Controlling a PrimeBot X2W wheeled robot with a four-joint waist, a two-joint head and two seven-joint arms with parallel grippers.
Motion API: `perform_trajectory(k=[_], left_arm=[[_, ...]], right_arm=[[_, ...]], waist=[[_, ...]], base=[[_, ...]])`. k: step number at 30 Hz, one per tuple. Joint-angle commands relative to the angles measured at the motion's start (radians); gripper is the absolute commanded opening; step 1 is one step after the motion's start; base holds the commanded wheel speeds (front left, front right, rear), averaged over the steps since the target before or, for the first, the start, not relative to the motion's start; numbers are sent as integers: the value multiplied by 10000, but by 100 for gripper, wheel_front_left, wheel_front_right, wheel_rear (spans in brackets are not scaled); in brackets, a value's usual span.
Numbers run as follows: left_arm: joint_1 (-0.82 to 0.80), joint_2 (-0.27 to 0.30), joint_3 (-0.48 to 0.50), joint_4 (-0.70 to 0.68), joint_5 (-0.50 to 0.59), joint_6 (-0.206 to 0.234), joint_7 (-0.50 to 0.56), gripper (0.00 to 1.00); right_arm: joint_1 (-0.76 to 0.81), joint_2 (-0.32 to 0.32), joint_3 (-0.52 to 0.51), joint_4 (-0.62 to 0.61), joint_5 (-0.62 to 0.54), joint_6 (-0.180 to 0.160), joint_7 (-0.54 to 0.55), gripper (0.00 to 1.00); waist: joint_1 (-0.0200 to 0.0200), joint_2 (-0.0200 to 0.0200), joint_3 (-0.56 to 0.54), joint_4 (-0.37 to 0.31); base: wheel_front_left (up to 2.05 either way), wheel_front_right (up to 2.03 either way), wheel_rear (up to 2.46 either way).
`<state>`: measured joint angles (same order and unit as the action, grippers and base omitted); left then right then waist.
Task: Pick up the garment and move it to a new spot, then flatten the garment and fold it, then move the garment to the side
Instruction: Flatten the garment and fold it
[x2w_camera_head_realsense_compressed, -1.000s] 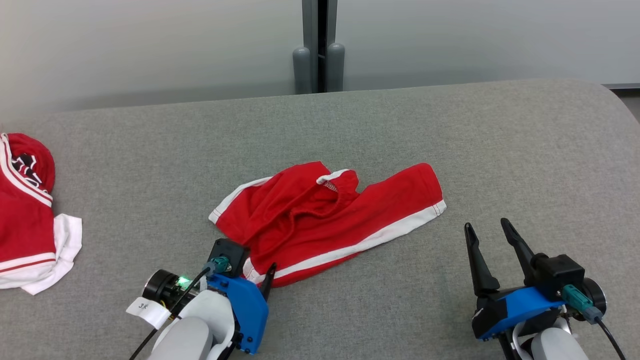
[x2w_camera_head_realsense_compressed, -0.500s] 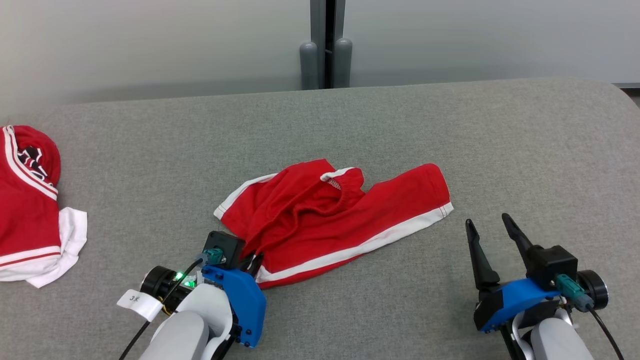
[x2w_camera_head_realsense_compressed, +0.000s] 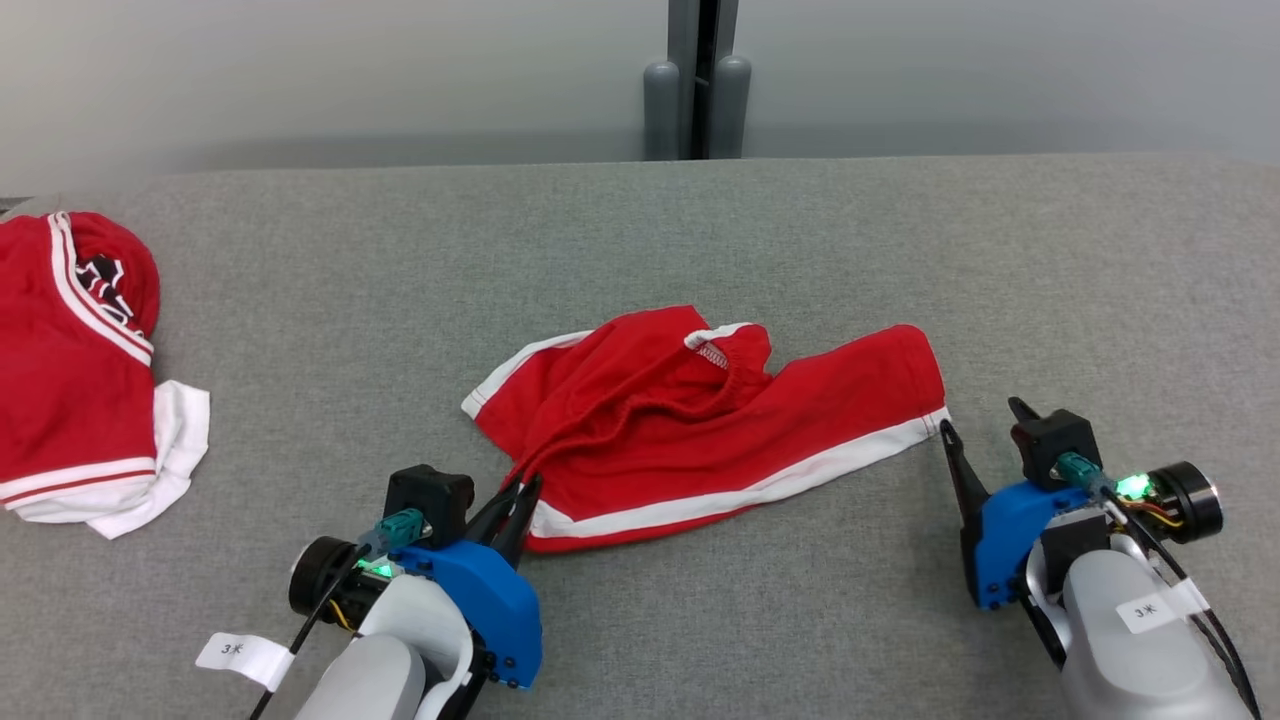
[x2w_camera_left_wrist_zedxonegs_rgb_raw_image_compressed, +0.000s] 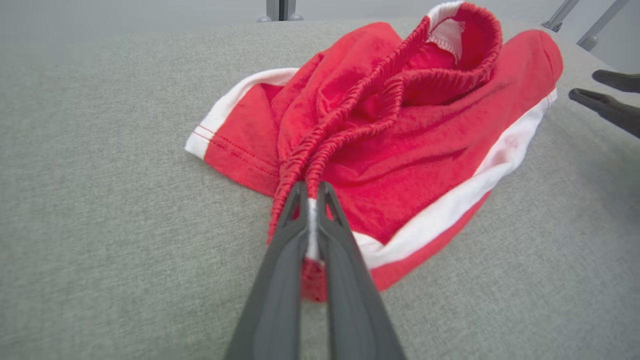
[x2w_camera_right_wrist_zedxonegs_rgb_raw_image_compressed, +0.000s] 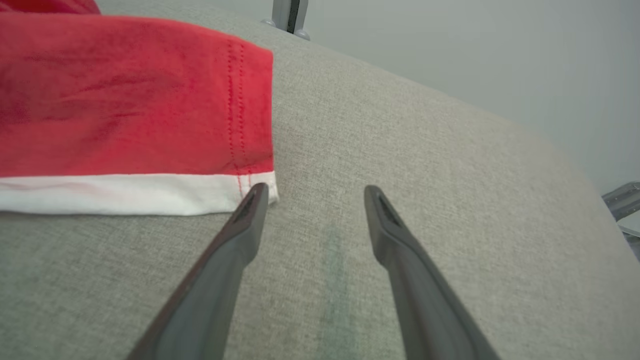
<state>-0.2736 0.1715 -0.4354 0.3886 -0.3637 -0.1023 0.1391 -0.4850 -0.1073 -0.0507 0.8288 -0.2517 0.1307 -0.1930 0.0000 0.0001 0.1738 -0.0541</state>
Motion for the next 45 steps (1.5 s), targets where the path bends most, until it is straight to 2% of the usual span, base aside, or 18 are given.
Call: perform_trajectory(k=[1,8,9,10,11,12,16,18,25,30,37,41,45], left_arm=[[115,-22,-16,-114,-61,16,-106,0],[215,-106,-106,-265,-131,64,-278,0],[216,-115,-120,-278,-139,53,-283,0],[219,-121,-129,-285,-151,58,-301,0],[219,-128,-135,-289,-164,66,-315,0],[219,-128,-135,-289,-164,66,-315,0],[214,-151,-126,-324,-225,99,-425,0],[204,-168,-105,-370,-237,106,-509,0],[239,-346,227,-762,-853,2,-1031,0],[266,-361,467,-1513,-1492,-98,-1123,0],[438,-80,949,-3352,-2425,-120,-664,0],[433,230,1371,-4676,-2907,48,-132,0],[271,471,1906,-6153,-3612,301,588,0]], right_arm=[[-431,-60,238,510,122,1,11,100],[-1414,-235,1233,2246,716,1,48,100],[-1529,-242,1372,2472,856,1,51,95],[-1621,-253,1510,2670,978,1,55,86],[-1708,-261,1645,2865,1121,1,76,54],[-1708,-261,1645,2865,1121,1,76,54],[-1995,-275,2020,3505,1803,-2,183,21],[-2074,-274,2178,3645,2173,-2,65,0],[-2192,-146,2687,3056,3859,-1,-492,0],[-1816,-234,3340,1657,5491,1,-479,0],[-1209,-1608,4284,-1689,7152,1,429,0],[-694,-2379,3926,-3945,7663,1,1164,0],[-82,-2753,3042,-6192,7652,1,1988,0]], waist=[[0,-1,77,127],[0,-1,206,382],[0,-1,215,405],[0,-1,224,428],[0,-1,233,449],[0,-1,233,449],[0,-1,254,489],[0,-1,250,480],[0,-1,52,233],[0,-1,-301,-107],[0,-1,-1005,-638],[0,-1,-1381,-843],[0,-1,-1584,-958]], base=[[0,0,0],[0,0,0],[0,0,0],[0,0,0],[0,0,0],[0,0,0],[0,0,0],[0,0,0],[0,0,0],[0,0,0],[0,0,0],[0,0,0],[0,0,0]])
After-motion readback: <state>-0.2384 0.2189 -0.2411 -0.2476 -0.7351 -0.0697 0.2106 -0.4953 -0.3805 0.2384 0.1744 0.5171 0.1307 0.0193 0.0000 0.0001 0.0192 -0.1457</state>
